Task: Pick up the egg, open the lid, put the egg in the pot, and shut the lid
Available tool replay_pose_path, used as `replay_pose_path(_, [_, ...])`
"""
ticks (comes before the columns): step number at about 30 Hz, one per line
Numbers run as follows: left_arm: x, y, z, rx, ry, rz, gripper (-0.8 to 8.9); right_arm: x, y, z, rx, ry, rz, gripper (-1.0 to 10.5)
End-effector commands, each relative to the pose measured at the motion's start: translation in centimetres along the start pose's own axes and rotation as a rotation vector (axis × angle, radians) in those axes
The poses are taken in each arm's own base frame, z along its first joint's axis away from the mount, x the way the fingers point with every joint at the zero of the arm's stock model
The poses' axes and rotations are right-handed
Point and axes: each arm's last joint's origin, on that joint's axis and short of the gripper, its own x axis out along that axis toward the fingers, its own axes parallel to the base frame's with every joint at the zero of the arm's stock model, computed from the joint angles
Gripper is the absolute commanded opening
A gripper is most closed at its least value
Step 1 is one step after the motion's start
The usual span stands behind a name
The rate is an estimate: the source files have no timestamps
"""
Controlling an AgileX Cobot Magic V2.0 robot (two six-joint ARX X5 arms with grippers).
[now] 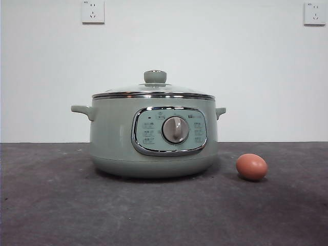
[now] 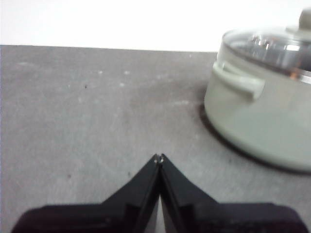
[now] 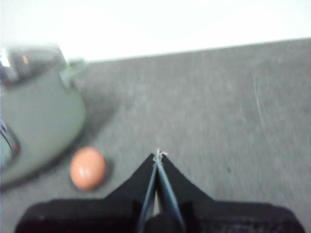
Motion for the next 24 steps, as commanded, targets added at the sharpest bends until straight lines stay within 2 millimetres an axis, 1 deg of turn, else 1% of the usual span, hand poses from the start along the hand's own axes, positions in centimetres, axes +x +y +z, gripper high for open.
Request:
replay_pose_path(1, [-0.6, -0.2, 1.6, -0.048, -0.038, -0.002, -0.07, -0.6, 0.3, 2.0, 0.070, -0.068, 0.013, -0.1])
replay_pose_path(6, [-1.6, -0.8, 4.5, -0.087, -0.069, -0.043, -0.07, -1.4, 0.7, 5.2, 0.114, -0.116, 0.039, -0.1])
replay_pose_path(9, [-2.1, -1.1, 6.4, -0.086, -0.066, -0.064, -0.07, -1.8, 1.1, 7.2, 0.111, -0.100, 0.090, -0.1])
replay_pose_path(13, [-2.6, -1.5, 8.9, -0.083, -0.015, -0.098, -0.07, -2.2, 1.6, 10.0, 0.099, -0.008, 0.121, -0.1])
replay_pose_path(20, [-3.1, -2.3, 13.4, -0.062, 0.074, -0.213, -0.07, -2.9, 2.4, 15.3, -0.026, 0.156, 0.171, -0.1])
replay_pose_path(24, [-3.4, -2.7, 15.6, -0.034, 0.130, -0.256, -0.07, -3.2, 2.7, 17.6, -0.081, 0.250, 0.174, -0.1])
